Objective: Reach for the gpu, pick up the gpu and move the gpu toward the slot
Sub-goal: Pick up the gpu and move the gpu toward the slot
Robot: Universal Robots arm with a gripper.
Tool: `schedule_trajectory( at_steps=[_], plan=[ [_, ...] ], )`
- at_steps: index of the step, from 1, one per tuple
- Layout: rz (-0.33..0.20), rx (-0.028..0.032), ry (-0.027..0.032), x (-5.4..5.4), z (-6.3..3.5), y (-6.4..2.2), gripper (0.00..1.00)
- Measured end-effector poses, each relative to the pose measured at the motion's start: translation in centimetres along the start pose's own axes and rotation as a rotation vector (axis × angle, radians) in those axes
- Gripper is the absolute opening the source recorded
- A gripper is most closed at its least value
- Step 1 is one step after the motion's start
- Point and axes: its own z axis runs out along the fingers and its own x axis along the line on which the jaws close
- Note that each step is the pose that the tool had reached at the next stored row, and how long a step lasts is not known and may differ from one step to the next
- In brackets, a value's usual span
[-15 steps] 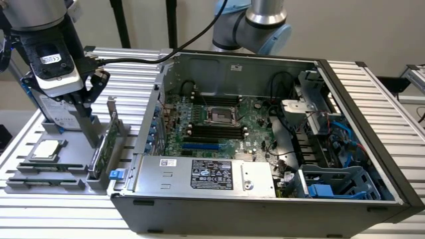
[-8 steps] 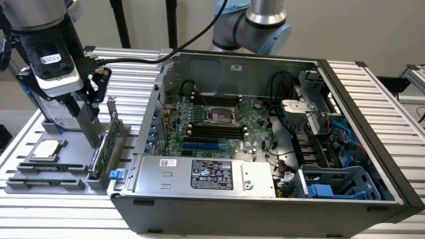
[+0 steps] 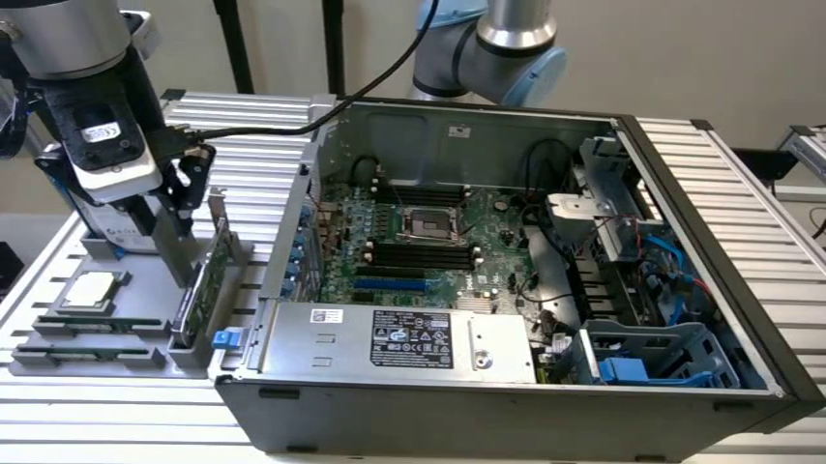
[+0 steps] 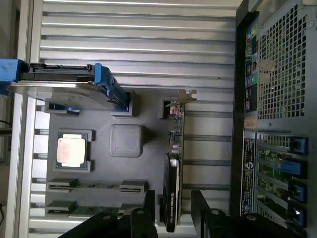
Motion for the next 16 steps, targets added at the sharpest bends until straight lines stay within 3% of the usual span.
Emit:
schedule_trajectory(
  at_steps=[8, 13, 16],
  plan=[
    [0.000, -0.0001, 0.0000, -0.1, 1.45, -0.05, 0.42],
    [0.001, -0.0001, 0.0000, -1.0, 2.36, -0.21, 0.42],
    [0.001, -0.0002, 0.0058, -1.2, 2.72, -0.39, 0.42]
  ],
)
